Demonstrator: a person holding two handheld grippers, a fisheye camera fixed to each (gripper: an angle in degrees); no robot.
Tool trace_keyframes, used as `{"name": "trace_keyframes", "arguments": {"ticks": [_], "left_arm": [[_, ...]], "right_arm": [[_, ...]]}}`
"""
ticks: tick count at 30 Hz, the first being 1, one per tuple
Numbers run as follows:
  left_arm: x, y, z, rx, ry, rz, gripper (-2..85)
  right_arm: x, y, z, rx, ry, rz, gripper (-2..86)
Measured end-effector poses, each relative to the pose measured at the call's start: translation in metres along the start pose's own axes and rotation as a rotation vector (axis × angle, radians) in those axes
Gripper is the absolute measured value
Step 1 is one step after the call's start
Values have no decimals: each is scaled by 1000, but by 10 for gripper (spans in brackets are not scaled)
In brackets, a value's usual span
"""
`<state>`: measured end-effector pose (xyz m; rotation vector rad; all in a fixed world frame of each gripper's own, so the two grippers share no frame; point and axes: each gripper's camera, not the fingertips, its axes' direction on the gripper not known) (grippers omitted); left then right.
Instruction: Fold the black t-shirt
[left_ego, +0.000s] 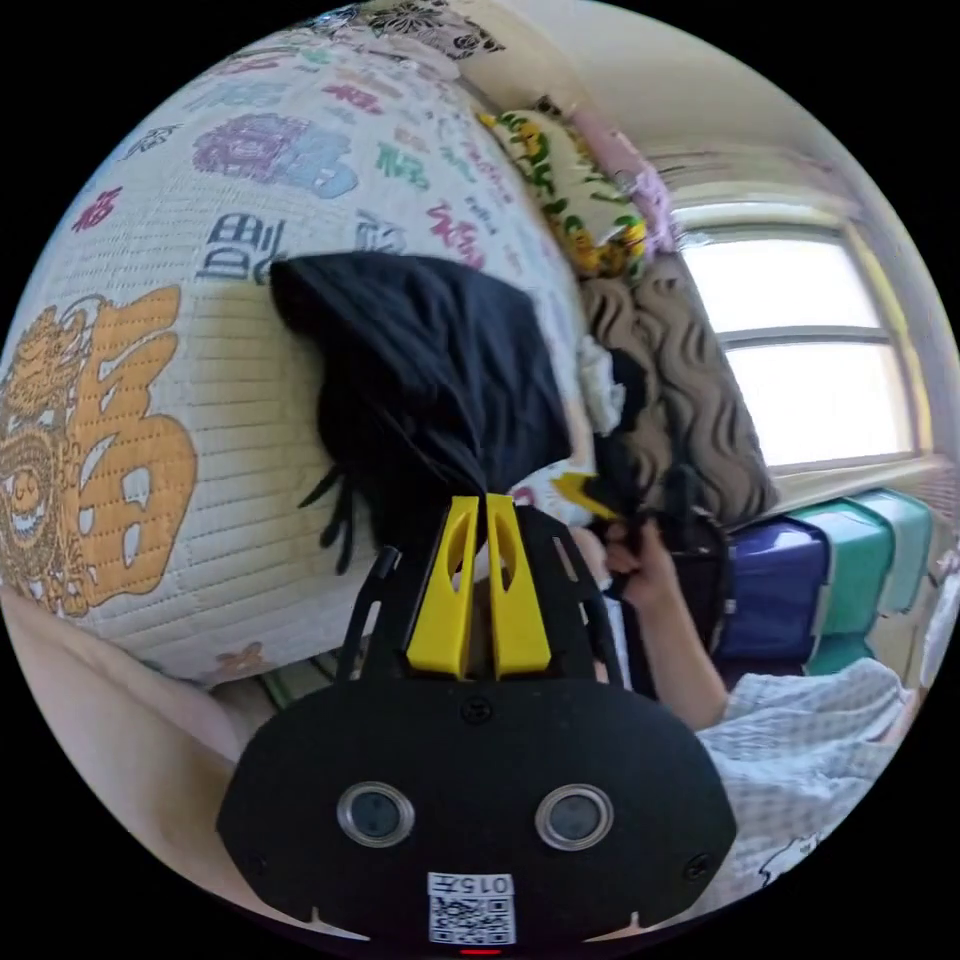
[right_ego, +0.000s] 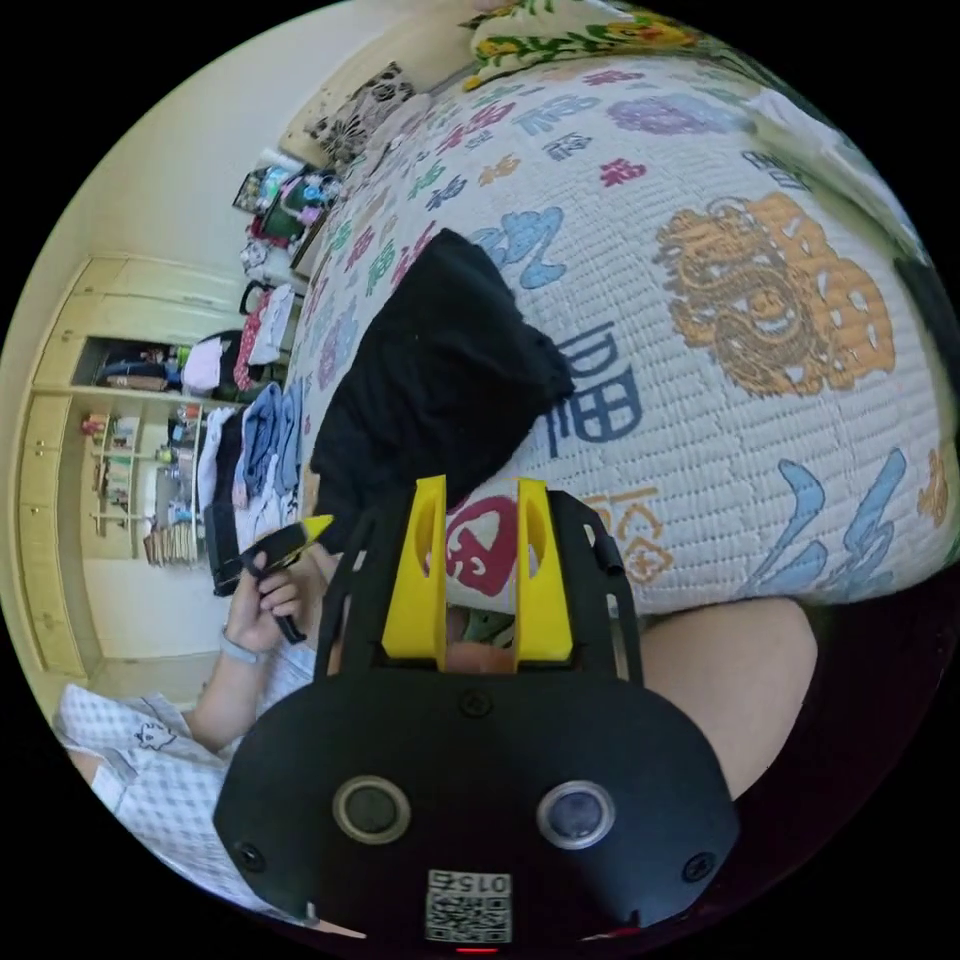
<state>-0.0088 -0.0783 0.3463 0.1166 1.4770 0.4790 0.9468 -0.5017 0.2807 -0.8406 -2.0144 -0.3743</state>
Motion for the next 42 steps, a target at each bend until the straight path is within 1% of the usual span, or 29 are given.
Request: {"name": "trace_keyframes", "arguments": {"ticks": [2, 4, 5, 6, 7, 9, 11, 13, 15, 16, 18, 19, 21, 23, 25, 27, 29, 32, 35, 39, 40, 41, 42], "left_arm": [[14, -3, -26, 35, 49, 58, -4], [30, -7, -52, 62, 90, 115, -5], [41, -10, -68, 70, 113, 152, -6], [52, -13, -83, 81, 134, 181, -6], [57, -14, -90, 84, 144, 196, -6], [79, -19, -115, 79, 167, 270, -6], [94, -20, -133, 81, 194, 331, -6], [104, -20, -148, 79, 284, 379, -6], [112, -15, -164, 68, 421, 415, -5], [112, -13, -167, 70, 444, 412, -5], [103, -7, -179, 72, 528, 373, -4], [98, -6, -181, 75, 554, 353, -3], [70, 1, -187, 103, 642, 258, 0], [41, 7, -191, 158, 673, 151, 7], [13, 15, -198, 242, 590, 55, 24], [-11, 30, -214, 346, 383, -36, 75], [-18, 37, -225, 384, 268, -69, 102], [-19, 31, -235, 370, 139, -8, 109], [-18, 11, -231, 320, -6, 44, 111], [-23, -34, -196, 171, -208, 77, 123], [-24, -40, -191, 158, -221, 82, 125], [-22, -51, -181, 151, -267, 97, 126], [-21, -61, -169, 157, -356, 107, 126]], "right_arm": [[18, -9, -1, 62, -28, 74, 101], [35, -24, 0, 74, -179, 126, 68], [44, -31, 2, 84, -309, 161, 21], [47, -34, 1, 107, -380, 174, 12], [47, -35, -2, 115, -387, 185, 8], [35, -28, -33, 227, -400, 114, 1], [24, -25, -65, 289, -450, 44, -2], [4, -24, -103, 351, -450, -53, -3], [-38, -25, -152, 424, -390, -214, -4], [-50, -25, -162, 434, -379, -253, -4], [-100, -32, -184, 455, -379, -401, -3], [-113, -35, -184, 454, -386, -435, -2], [-162, -54, -166, 415, -410, -524, 2], [-201, -72, -130, 341, -376, -583, 8], [-233, -89, -79, 202, -307, -611, 25], [-251, -98, -12, 3, -241, -618, 56], [-247, -88, 19, -47, -208, -632, 63], [-212, -61, 56, -114, -117, -622, 82], [-151, -32, 85, -171, -41, -479, 96], [-77, 5, 111, -153, -33, -198, 121], [-69, 8, 116, -158, -59, -156, 124], [-56, 12, 129, -184, -151, -82, 131], [-48, 13, 143, -207, -255, -19, 132]]}}
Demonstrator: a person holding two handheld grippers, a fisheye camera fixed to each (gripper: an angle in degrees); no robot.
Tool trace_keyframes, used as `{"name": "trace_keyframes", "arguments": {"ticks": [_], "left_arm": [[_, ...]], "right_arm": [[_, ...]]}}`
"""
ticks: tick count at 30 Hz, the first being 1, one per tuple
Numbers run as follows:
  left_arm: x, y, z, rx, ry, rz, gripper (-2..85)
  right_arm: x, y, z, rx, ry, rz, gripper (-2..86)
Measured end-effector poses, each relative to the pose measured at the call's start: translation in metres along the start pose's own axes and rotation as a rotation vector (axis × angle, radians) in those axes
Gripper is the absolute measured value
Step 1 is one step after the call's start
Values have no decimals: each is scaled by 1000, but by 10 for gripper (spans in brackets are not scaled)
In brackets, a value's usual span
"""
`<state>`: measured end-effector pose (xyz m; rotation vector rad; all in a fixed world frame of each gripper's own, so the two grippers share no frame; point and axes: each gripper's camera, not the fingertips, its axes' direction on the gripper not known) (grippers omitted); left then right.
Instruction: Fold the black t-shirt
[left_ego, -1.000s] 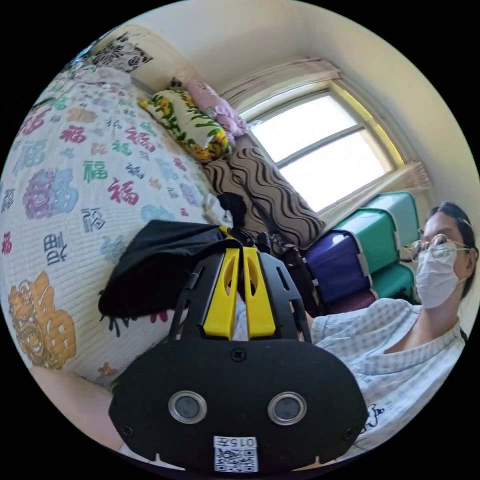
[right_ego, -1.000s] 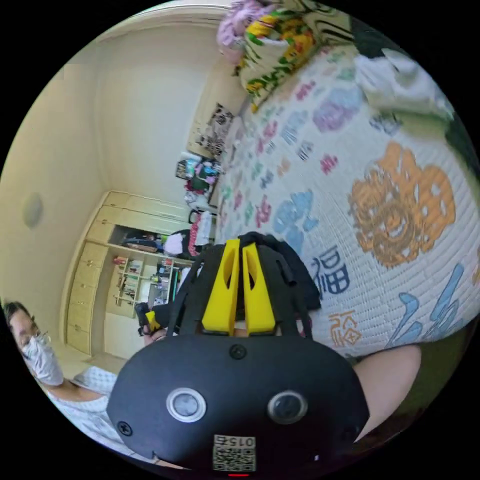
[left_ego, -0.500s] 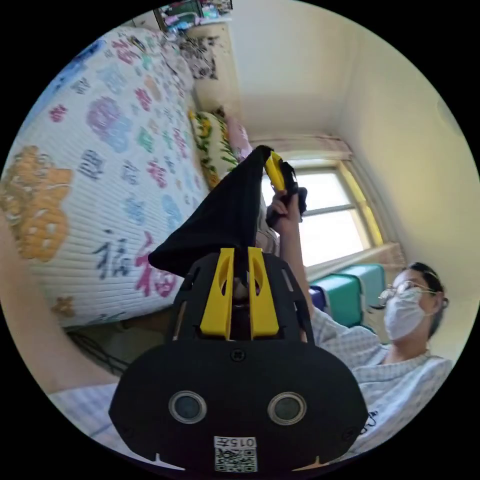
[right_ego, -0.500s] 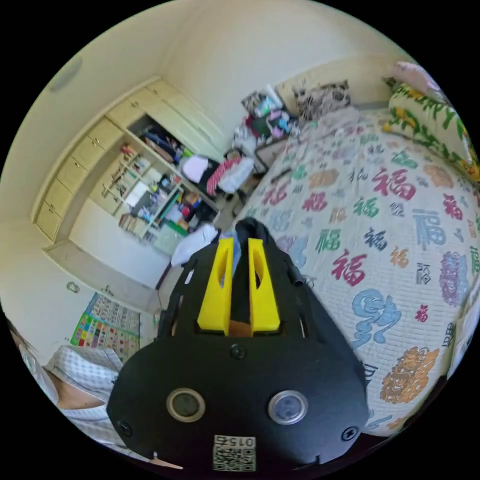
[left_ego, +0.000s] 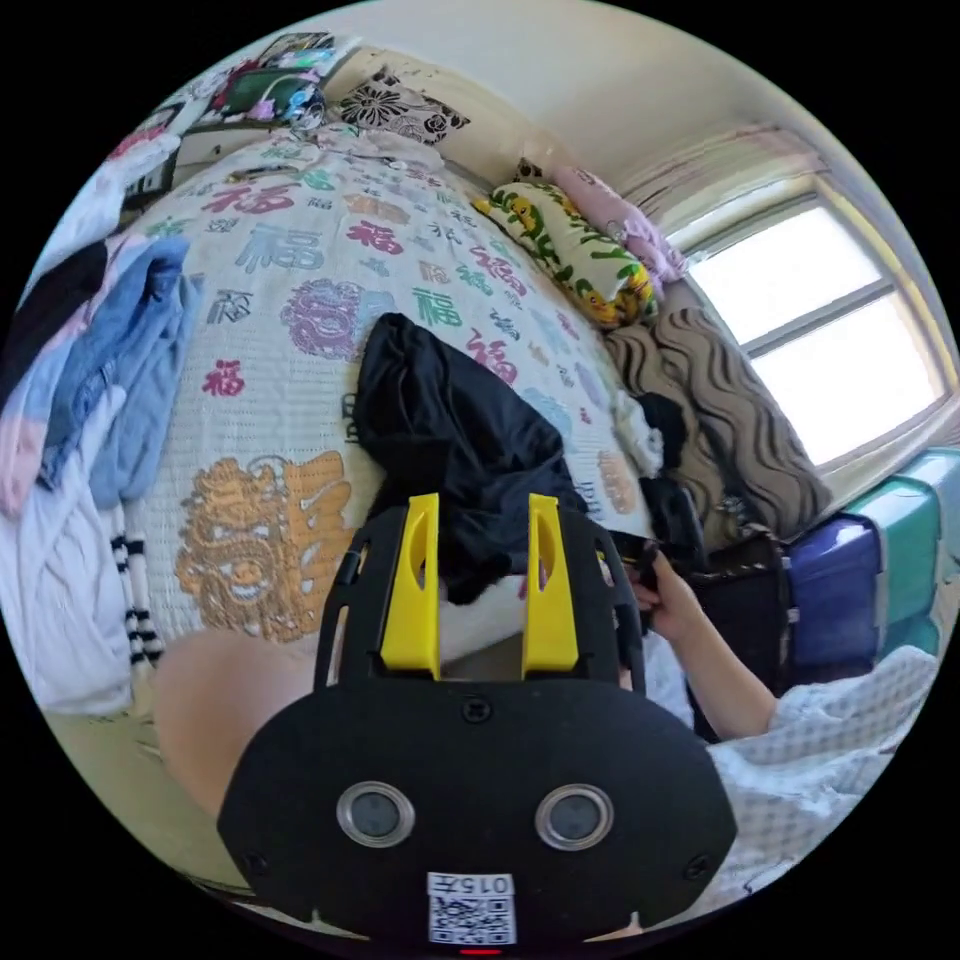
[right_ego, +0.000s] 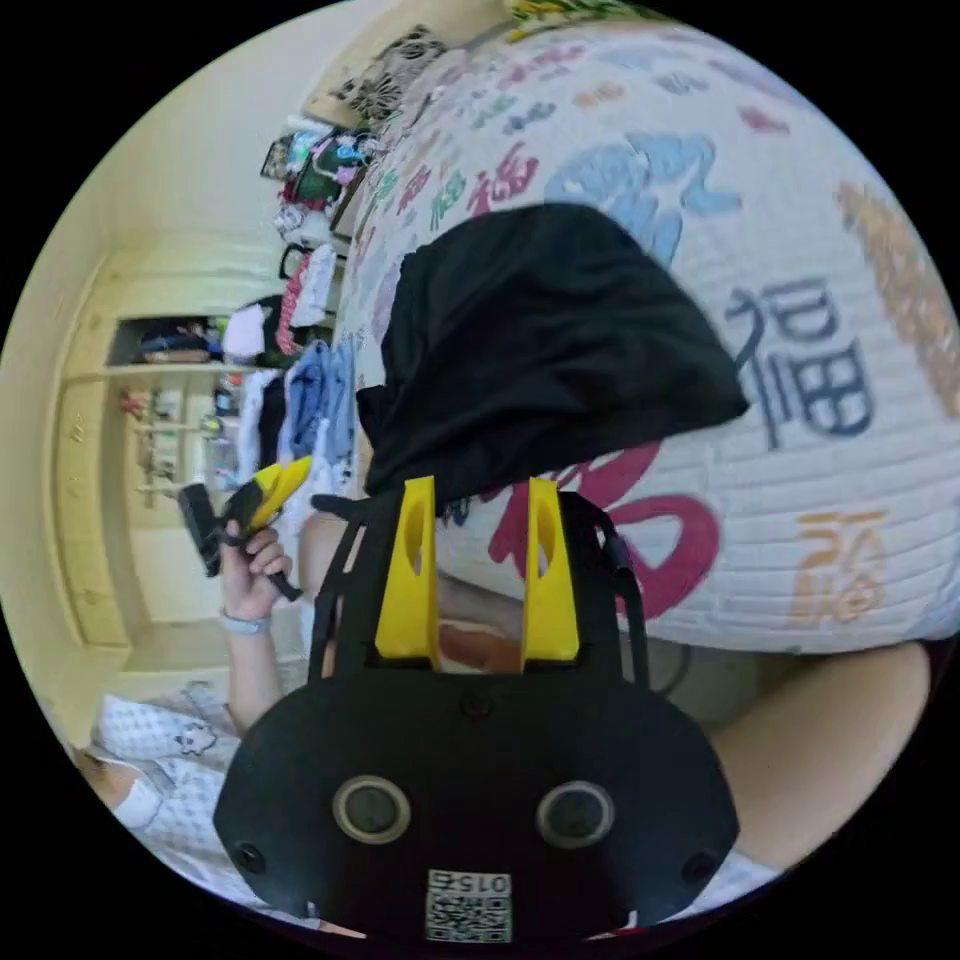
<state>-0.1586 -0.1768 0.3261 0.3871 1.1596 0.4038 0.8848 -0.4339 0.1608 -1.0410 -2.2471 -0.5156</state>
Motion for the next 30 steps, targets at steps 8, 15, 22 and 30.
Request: {"name": "trace_keyframes", "arguments": {"ticks": [8, 15, 22, 30], "left_arm": [[-13, -25, 95, -136, -54, -103, 5], [17, 12, 27, 86, -66, -15, -8], [34, 35, 61, -46, -145, 10, -4], [111, 41, 109, -244, -77, 227, 70]], "right_arm": [[-19, -22, 37, 4, -21, 7, 18], [-9, 32, -71, 103, 182, -79, 1], [3, 68, -88, 80, 443, 38, 3], [-81, 83, -30, -77, 470, -356, 86]]}}
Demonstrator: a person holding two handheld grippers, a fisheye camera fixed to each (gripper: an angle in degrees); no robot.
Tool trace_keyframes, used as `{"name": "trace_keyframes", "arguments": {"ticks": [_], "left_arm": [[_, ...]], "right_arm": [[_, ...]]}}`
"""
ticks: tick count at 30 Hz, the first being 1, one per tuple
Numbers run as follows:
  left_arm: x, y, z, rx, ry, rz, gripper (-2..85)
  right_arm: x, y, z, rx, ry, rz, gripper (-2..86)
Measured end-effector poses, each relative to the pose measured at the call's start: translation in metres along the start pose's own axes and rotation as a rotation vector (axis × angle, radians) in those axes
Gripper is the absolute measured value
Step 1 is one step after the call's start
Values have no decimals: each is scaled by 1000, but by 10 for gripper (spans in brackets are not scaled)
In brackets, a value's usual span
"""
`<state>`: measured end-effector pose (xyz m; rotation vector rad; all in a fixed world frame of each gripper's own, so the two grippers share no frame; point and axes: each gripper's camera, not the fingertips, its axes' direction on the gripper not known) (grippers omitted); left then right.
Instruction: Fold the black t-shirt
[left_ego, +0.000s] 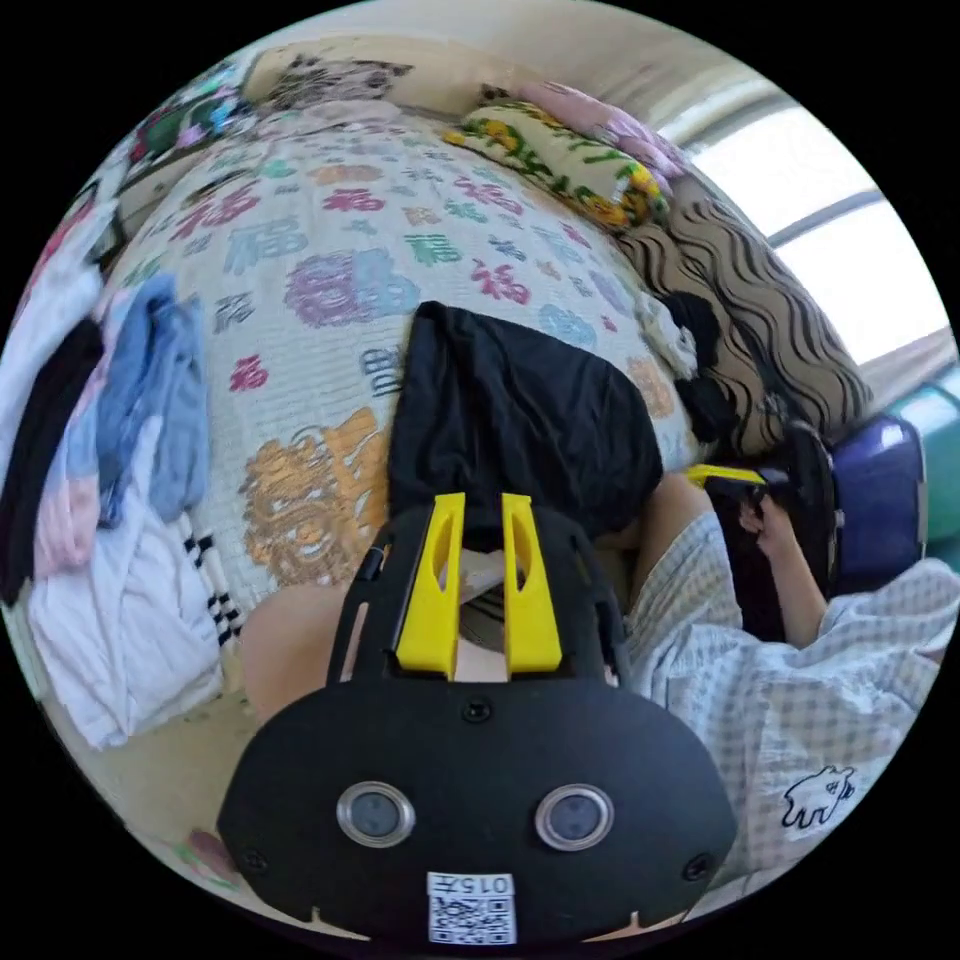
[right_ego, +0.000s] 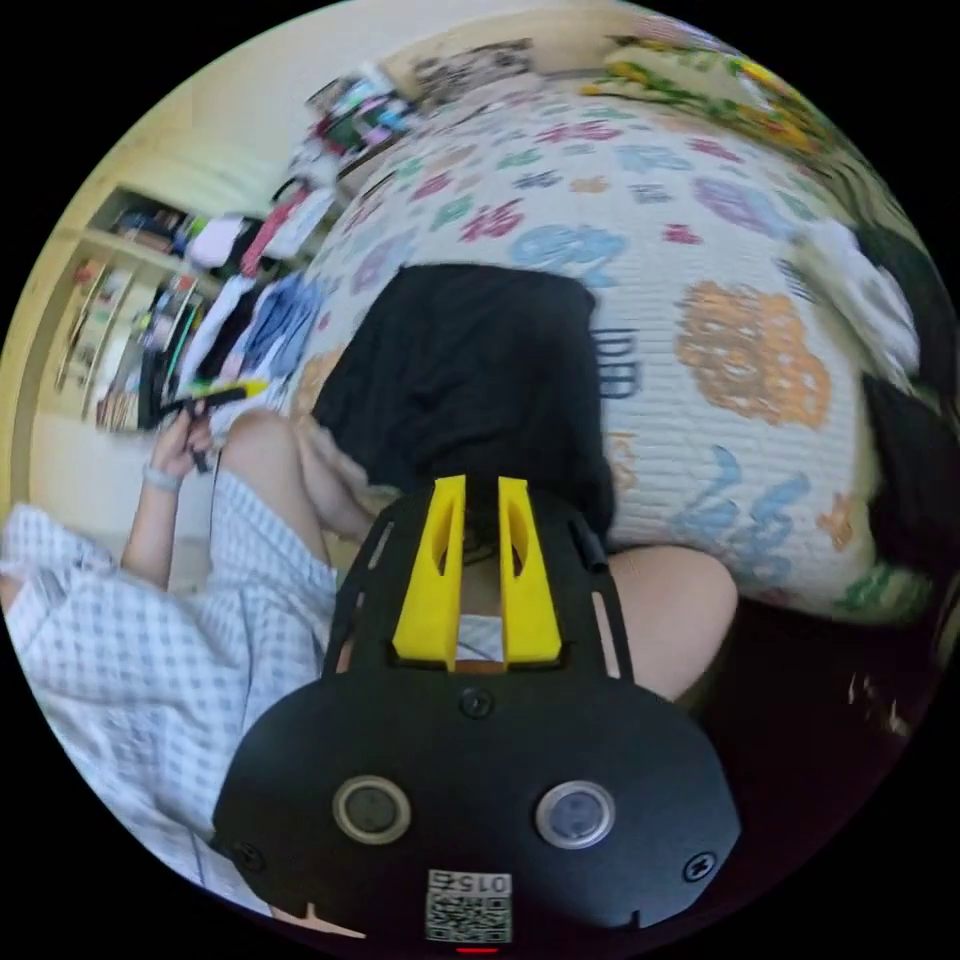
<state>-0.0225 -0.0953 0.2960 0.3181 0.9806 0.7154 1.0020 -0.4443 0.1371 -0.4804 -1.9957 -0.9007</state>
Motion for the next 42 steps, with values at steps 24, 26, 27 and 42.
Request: {"name": "trace_keyframes", "arguments": {"ticks": [24, 26, 27, 42], "left_arm": [[172, -64, 108, -125, -32, 459, 19], [166, -78, 107, -113, -36, 420, 24], [162, -86, 111, -117, -37, 388, 31], [164, -65, 90, -128, 38, 324, 107]], "right_arm": [[-55, -3, -26, 40, 69, -41, 0], [-41, -9, -42, 97, 4, -8, 3], [-33, -13, -46, 106, 5, 34, 6], [-92, 34, -30, -139, 125, -7, 132]]}}
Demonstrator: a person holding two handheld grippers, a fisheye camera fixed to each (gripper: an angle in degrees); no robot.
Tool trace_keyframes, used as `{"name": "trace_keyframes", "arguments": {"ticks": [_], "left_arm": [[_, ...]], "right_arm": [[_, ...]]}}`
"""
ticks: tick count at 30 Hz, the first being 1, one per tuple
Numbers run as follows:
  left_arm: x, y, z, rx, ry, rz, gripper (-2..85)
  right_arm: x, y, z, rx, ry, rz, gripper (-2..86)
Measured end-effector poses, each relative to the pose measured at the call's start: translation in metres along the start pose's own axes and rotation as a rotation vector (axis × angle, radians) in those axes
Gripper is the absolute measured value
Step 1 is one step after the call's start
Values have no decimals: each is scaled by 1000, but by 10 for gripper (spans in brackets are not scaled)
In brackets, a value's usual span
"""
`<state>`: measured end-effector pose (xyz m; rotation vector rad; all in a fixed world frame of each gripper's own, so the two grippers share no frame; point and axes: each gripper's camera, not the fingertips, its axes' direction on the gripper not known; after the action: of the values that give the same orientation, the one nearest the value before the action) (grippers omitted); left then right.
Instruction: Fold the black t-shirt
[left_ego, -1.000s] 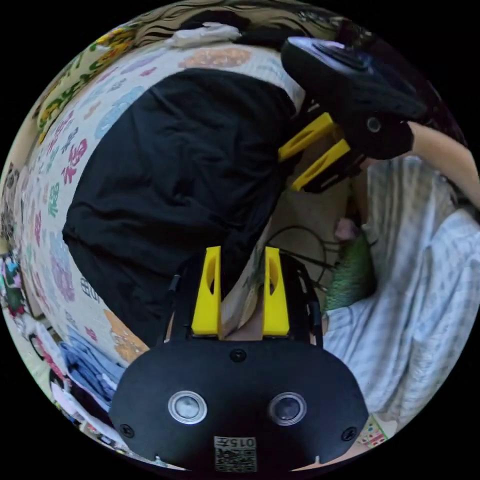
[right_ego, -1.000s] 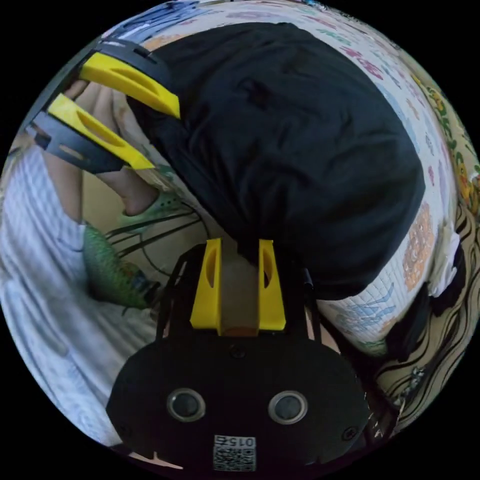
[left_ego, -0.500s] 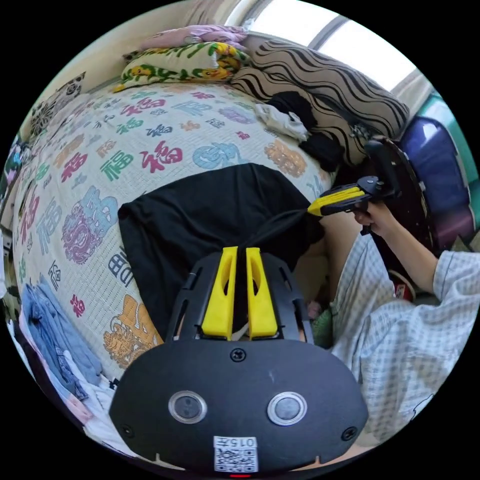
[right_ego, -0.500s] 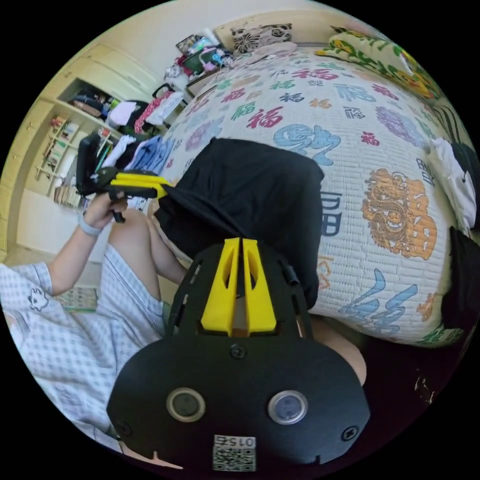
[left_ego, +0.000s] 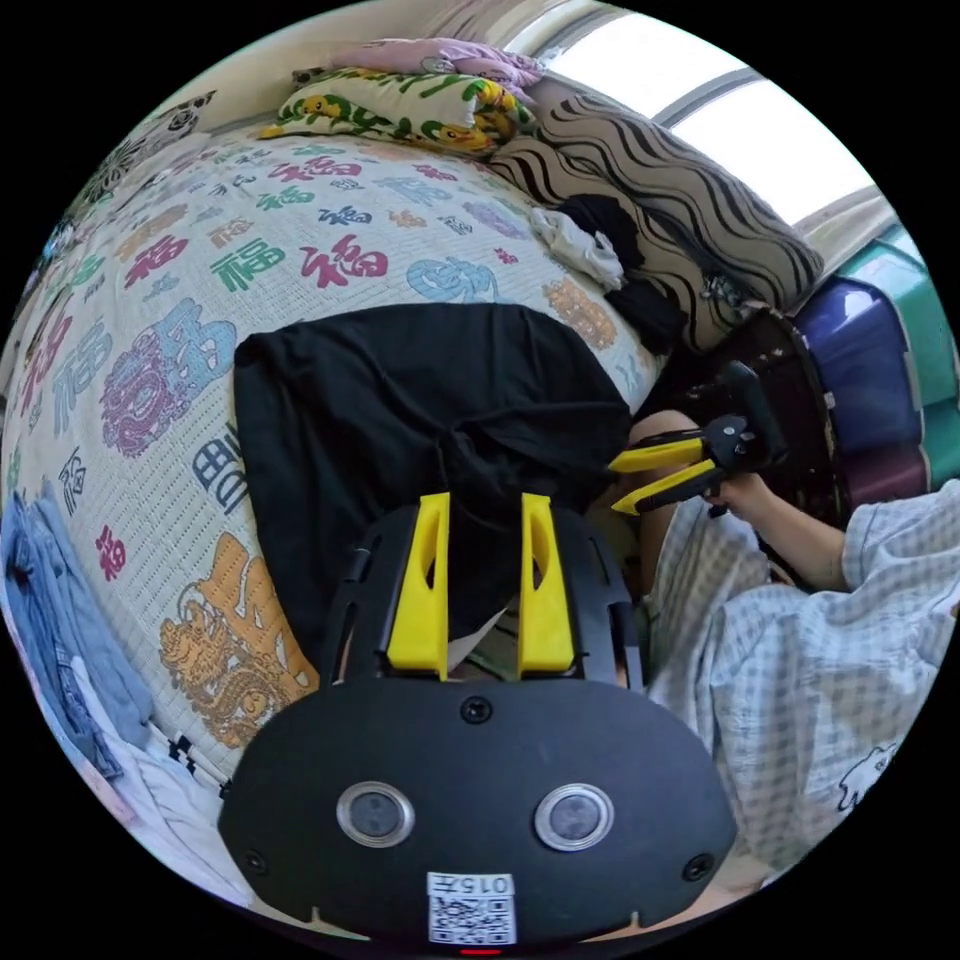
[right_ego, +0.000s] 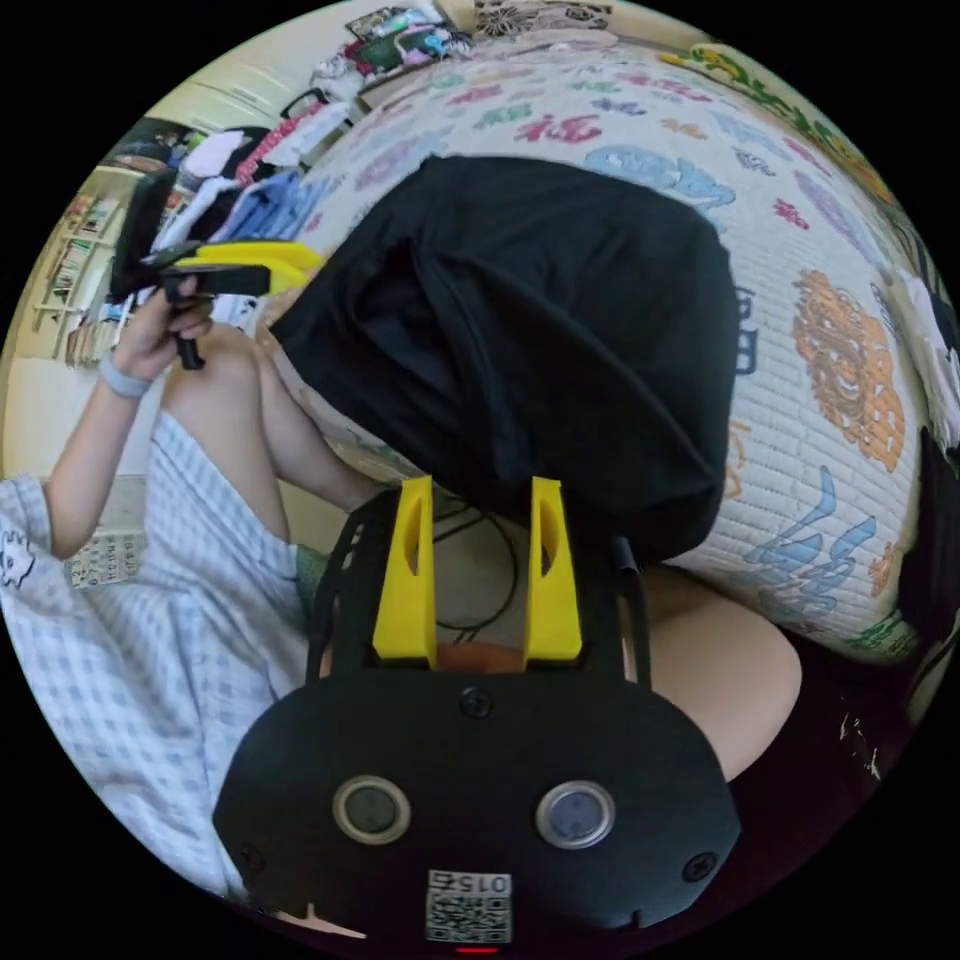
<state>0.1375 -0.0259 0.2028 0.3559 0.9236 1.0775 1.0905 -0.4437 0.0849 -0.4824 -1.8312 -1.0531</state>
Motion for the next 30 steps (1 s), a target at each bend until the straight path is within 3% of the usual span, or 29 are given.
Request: {"name": "trace_keyframes", "arguments": {"ticks": [5, 8, 10, 17, 24, 30], "left_arm": [[18, -15, 10, -7, -50, 28, 92], [22, -22, 21, -126, -77, 39, 28], [30, -17, 2, -60, -80, 41, 9], [85, 23, -146, 359, -132, 87, -5], [191, 69, -325, 861, -263, 302, -6], [268, 109, -439, 1115, -432, 521, -7]], "right_arm": [[-10, -2, -7, -61, 215, -22, 49], [-1, 12, -33, -49, 134, 28, 17], [7, 29, -64, 43, 99, 91, 6], [12, 114, -231, 577, -147, 187, -1], [-86, 179, -409, 991, 38, -92, 1], [-163, 235, -526, 1189, 172, -338, 1]]}}
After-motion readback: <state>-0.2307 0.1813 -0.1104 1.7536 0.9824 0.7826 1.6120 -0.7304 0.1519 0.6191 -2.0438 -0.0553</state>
